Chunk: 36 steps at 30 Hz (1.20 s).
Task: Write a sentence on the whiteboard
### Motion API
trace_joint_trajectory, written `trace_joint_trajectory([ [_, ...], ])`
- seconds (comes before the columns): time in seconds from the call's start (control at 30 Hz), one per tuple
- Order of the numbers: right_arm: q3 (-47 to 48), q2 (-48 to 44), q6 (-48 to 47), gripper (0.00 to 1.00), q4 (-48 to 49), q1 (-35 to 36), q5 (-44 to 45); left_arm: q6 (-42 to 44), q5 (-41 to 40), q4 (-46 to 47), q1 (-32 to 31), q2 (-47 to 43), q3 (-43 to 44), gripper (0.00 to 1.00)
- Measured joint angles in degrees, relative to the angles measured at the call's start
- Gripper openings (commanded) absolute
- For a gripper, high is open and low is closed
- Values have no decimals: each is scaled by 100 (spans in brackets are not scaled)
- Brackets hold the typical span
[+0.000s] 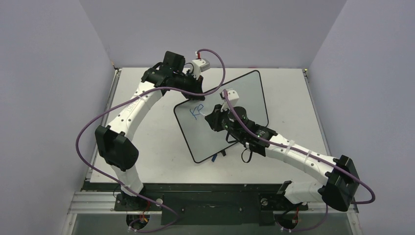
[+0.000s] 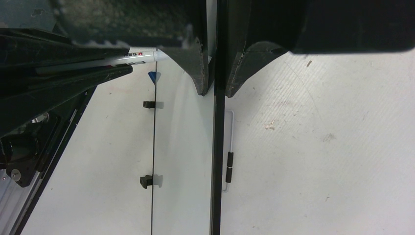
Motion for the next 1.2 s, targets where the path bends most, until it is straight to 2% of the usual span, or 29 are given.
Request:
trace_joint_trajectory([
  [0.4,-162,-289,-37,0,-354,-63,315,-15,9,4,-44,-50,-7,0],
  [0.7,-70,-861,-31,0,-511,-240,341,-55,-101,0,-181,-245,-81,0],
  [1.2,184,-496,85,0,-372,-308,61,-70,-188,31,-192,-282,-133,0],
])
